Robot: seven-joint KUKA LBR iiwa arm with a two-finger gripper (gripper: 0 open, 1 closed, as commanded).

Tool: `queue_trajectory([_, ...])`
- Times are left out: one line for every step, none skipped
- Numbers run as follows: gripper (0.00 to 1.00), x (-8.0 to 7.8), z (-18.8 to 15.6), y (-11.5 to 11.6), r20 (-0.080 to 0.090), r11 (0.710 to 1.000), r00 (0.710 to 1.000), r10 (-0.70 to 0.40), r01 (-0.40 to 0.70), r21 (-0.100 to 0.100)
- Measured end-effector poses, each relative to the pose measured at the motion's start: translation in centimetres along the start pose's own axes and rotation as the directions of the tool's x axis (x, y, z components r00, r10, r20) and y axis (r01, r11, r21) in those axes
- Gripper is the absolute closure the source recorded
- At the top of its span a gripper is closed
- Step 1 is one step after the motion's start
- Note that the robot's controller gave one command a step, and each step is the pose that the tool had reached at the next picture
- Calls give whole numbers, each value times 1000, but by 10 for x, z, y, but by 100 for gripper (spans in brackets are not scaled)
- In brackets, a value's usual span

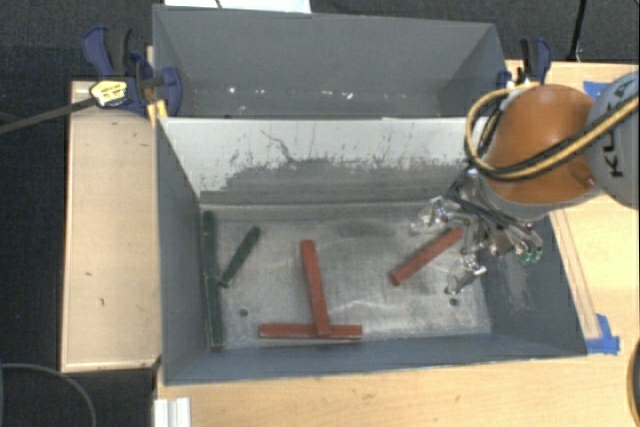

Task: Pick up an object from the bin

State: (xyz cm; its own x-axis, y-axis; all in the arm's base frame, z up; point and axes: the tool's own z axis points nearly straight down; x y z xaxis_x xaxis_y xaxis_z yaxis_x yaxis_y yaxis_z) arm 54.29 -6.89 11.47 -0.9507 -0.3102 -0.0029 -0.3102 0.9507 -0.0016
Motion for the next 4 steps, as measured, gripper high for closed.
queue_trajectory([0, -6, -25, -13, 0, 994, 994, -112, 112, -2])
queue_trajectory([0, -7, 34, 10, 4, 999, 999, 48, -48, 1])
queue_trajectory([100, -19, 58, 13, 22, 1000, 1000, -11, 11, 7])
queue_trajectory([100, -18, 57, 13, 22, 1000, 1000, -20, 20, 6])
